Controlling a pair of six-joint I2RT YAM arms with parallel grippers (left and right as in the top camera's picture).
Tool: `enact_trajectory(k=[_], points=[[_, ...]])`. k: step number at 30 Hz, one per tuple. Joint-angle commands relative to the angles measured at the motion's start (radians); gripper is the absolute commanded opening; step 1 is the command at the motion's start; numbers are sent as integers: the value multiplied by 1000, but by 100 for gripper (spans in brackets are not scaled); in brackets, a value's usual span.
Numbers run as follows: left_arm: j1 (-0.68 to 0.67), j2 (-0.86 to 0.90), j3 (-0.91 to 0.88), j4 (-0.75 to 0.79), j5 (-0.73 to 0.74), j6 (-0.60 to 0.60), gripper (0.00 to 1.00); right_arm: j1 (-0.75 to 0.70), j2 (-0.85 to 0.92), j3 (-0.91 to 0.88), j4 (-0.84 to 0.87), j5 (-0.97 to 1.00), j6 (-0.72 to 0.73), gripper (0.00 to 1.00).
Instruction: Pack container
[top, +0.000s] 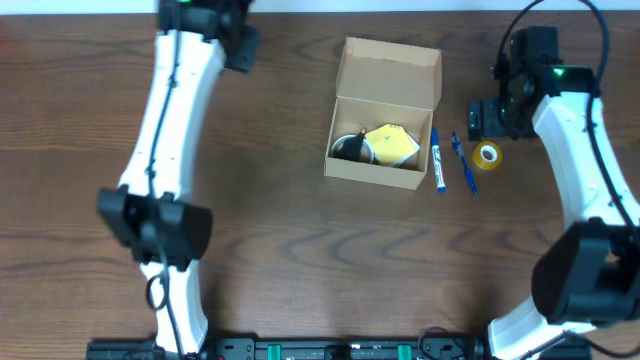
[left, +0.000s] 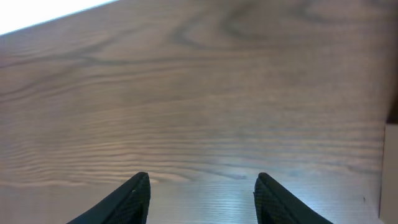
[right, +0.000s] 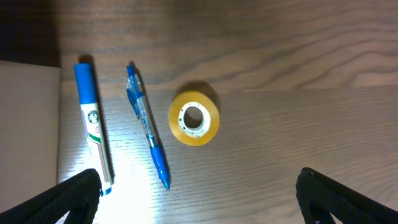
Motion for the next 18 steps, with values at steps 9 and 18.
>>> enact_trajectory(k=[9,18], points=[[143,-233,19,-6,59,-15,56,-117,92,-47,69,-166,-37,99],[158,-248,19,1,46,-14,56,-241,92,-76,-24,-201,-74,99]])
